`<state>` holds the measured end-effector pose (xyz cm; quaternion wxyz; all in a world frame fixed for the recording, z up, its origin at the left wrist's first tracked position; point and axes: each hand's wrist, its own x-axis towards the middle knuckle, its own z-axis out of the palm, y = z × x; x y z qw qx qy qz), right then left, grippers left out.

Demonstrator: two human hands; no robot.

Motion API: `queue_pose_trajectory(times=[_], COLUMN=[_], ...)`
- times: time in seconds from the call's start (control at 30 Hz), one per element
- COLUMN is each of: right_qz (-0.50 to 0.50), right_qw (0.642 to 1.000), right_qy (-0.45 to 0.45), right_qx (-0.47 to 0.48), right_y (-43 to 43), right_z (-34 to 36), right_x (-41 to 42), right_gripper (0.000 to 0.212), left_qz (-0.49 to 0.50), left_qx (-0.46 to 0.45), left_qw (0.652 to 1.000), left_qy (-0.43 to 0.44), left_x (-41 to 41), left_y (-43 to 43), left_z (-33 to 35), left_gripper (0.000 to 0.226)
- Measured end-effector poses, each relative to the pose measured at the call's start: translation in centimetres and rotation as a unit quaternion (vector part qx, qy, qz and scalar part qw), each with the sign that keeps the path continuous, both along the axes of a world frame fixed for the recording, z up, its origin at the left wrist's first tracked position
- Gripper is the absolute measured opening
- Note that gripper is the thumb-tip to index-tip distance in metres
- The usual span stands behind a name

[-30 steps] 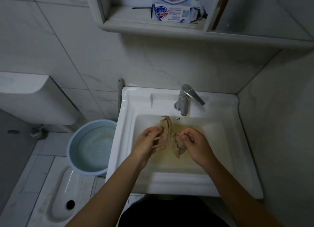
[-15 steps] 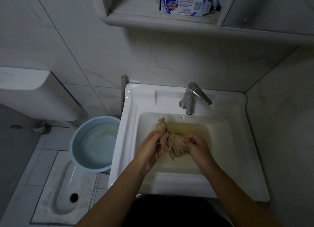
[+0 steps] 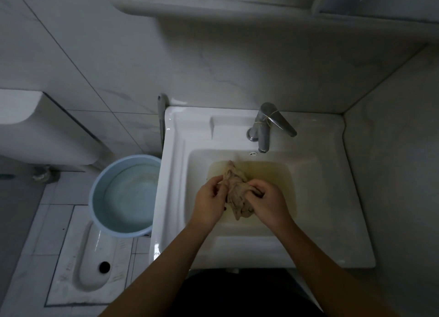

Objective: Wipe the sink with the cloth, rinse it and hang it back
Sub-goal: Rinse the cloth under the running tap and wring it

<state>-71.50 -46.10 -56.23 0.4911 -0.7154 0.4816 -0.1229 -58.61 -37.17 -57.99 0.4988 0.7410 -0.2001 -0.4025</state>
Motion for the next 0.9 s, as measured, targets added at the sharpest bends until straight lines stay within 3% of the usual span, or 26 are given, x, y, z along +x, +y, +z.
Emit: queue_pose_trajectory(times=[0.07, 0.13, 0.17, 0.23, 0.33, 0.47, 0.53, 0.63, 0.73, 0.8, 0.9], right_qz=[-0.017, -0.02, -0.01, 0.025, 0.038, -0.007, 0.002, -0.018, -0.066, -0.069, 0.008], right_qw=[0.999, 0.999, 0.999, 0.998, 0.996, 0.994, 0.994, 0.994, 0.991, 0.991, 0.998], right_qy=[-0.008, -0.016, -0.019, -0.011, 0.012, 0.024, 0.02, 0.006, 0.009, 0.001, -0.009], right_qx=[-0.029, -0.041, -0.043, -0.049, -0.078, -0.104, -0.105, -0.108, -0.113, -0.116, -0.068], right_y=[0.0, -0.3, -0.6, -1.4, -2.2, -2.6, -2.7, -3.5, -5.0, -5.6, -5.6], right_z=[0.4, 0.9, 1.2, 1.5, 1.7, 1.9, 2.2, 2.4, 2.2, 2.3, 2.0], right_x=[-0.2, -0.4, -0.5, -0.7, -1.0, -1.6, -1.9, -2.7, -3.9, -4.7, -5.5], right_gripper=[0.014, 0.012, 0.01, 0.008, 0.018, 0.018, 0.017, 0.017, 0.011, 0.012, 0.017], left_qz=[0.045, 0.081, 0.076, 0.03, -0.006, -0.056, -0.025, 0.101, 0.23, 0.245, 0.211], left_qx=[0.029, 0.036, 0.034, 0.025, 0.016, 0.036, 0.018, -0.022, -0.026, -0.043, -0.103], left_qw=[0.998, 0.983, 0.972, 0.972, 0.994, 0.982, 0.978, 0.993, 0.957, 0.931, 0.902], left_qy=[0.04, 0.163, 0.218, 0.232, 0.104, -0.178, -0.209, -0.062, 0.174, 0.269, 0.362], left_x=[0.2, 0.5, 0.7, 0.9, 1.0, 1.4, 1.3, 1.8, 3.4, 3.4, 2.7], left_y=[0.0, 0.0, 0.0, -0.1, -0.6, -1.1, -0.9, -0.9, -0.9, -0.7, -1.2], left_z=[-0.3, -0.1, 0.2, 0.7, 0.6, 0.1, 0.6, 1.3, 1.9, 2.6, 4.4], left_gripper=[0.023, 0.023, 0.025, 0.023, 0.013, 0.033, 0.033, 0.031, 0.024, 0.029, 0.038])
